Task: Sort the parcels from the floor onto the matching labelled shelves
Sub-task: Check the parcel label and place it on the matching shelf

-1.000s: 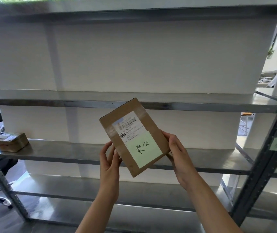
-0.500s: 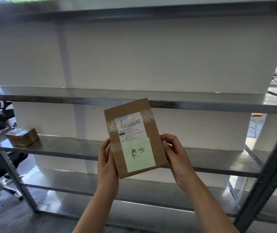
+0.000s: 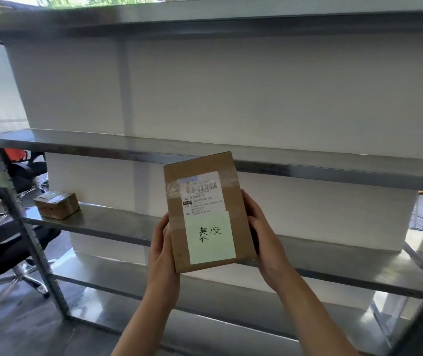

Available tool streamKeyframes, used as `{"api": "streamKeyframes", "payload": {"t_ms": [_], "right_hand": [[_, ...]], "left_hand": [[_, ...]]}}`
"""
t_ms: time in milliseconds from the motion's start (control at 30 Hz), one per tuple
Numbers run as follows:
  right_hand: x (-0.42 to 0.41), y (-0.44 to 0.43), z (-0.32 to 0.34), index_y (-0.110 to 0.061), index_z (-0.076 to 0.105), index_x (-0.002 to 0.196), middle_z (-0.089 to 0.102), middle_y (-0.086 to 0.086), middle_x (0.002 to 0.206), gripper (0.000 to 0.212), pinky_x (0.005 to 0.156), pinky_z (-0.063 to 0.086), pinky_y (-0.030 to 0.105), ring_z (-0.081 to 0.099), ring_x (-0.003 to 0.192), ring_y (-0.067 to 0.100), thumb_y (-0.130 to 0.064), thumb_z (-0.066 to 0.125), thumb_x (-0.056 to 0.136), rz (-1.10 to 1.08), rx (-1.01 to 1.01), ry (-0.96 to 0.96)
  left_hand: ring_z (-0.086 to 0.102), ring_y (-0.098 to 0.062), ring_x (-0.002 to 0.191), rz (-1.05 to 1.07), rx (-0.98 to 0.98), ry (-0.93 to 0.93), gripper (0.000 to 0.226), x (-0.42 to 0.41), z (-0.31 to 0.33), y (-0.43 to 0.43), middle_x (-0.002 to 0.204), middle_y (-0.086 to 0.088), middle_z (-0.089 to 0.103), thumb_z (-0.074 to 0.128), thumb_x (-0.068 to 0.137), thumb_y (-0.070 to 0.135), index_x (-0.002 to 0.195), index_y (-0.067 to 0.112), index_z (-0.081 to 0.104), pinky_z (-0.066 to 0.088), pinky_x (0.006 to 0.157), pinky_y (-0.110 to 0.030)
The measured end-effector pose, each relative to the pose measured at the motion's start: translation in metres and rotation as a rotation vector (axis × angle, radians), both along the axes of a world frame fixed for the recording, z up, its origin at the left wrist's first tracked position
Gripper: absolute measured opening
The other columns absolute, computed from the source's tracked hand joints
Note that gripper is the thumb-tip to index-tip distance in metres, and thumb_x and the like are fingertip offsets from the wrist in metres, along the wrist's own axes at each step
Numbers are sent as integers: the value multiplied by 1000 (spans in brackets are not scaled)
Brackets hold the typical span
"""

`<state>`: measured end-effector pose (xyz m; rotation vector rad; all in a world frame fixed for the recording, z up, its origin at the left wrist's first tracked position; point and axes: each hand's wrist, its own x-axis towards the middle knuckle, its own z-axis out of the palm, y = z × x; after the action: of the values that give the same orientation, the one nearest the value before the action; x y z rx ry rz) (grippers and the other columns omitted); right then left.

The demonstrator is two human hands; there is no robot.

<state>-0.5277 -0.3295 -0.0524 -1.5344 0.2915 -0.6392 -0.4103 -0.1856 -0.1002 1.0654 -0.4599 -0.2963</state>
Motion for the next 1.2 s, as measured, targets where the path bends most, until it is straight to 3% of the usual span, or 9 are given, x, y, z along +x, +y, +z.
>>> {"api": "streamKeyframes", "payload": {"t_ms": [100, 233, 433, 567, 633, 900, 1100, 1200], "right_hand": [[27, 15, 3, -61, 45, 133, 62, -18, 136, 38, 98, 56, 42, 65, 118, 7, -37, 31, 108, 45, 34, -7], [74, 45, 2, -60, 40, 141, 56, -17, 144, 42, 104, 51, 54, 60, 128, 12, -62, 32, 100, 157, 16, -17], [157, 101, -2, -61, 39, 141, 55, -16, 146, 53, 107, 47, 57, 58, 131, 15, -73, 34, 89, 331, 0, 3], [216, 153, -4, -53, 41, 143, 57, -14, 145, 61, 110, 45, 55, 58, 131, 14, -76, 38, 87, 438, 11, 8], [243, 182, -6, -50, 42, 144, 59, -12, 143, 62, 109, 46, 54, 59, 129, 15, -74, 37, 88, 483, 14, 22], [320, 287, -25, -38, 44, 147, 62, -4, 141, 52, 106, 49, 54, 63, 126, 20, -53, 35, 98, 669, 92, 36], [360, 328, -31, -47, 45, 144, 64, -7, 139, 41, 108, 49, 51, 63, 125, 17, -46, 31, 105, 794, 182, 79], [383, 340, -33, -48, 45, 143, 63, -9, 138, 41, 107, 50, 49, 63, 125, 15, -47, 30, 105, 822, 149, 80]], "left_hand": [[74, -25, 105, 73, 28, -42, 44, 19, 5, 21, 121, -5, 71, 49, 94, 43, 136, 30, 53, 64, 75, -38], [70, -25, 111, 190, 59, -84, 32, 52, 13, 60, 123, -3, 70, 46, 101, 41, 131, 40, 56, 59, 87, -49], [68, -22, 115, 366, 94, -96, 29, 105, 13, 131, 123, 1, 71, 44, 105, 37, 130, 40, 58, 56, 88, -38], [68, -23, 115, 505, 125, -76, 29, 137, 15, 189, 124, 0, 71, 44, 104, 37, 129, 41, 59, 58, 92, -43], [67, -24, 117, 569, 131, -58, 28, 152, 15, 220, 125, 1, 70, 46, 102, 40, 125, 44, 60, 55, 96, -48], [71, -18, 108, 760, 142, 13, 28, 189, 5, 326, 118, 7, 74, 48, 96, 45, 119, 51, 63, 55, 83, -36], [69, -22, 110, 848, 131, 39, 30, 205, 4, 363, 121, 1, 72, 50, 90, 49, 116, 50, 64, 56, 79, -35], [71, -16, 105, 890, 120, 50, 30, 221, 3, 372, 120, 2, 73, 50, 90, 47, 117, 48, 64, 58, 71, -26]]}}
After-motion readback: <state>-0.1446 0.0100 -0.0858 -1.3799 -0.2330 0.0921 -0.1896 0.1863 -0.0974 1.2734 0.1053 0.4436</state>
